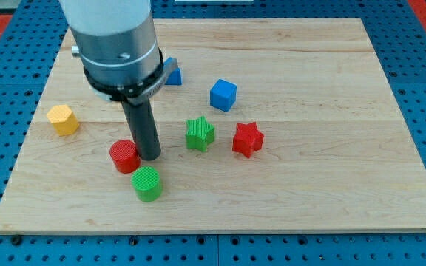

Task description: Move the red star to the red circle

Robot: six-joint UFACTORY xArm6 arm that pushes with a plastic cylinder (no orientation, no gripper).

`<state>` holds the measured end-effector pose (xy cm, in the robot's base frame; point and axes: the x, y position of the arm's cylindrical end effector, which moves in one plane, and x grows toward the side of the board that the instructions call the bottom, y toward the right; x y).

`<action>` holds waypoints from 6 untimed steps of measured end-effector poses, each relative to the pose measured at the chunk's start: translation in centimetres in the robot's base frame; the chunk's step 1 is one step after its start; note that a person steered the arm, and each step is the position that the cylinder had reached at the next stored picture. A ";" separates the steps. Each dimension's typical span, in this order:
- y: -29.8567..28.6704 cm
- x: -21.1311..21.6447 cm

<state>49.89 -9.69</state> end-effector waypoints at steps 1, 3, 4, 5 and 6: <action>-0.2 -0.2; -3.0 2.0; 4.8 1.5; 14.0 1.7; 21.4 0.9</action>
<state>50.77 11.68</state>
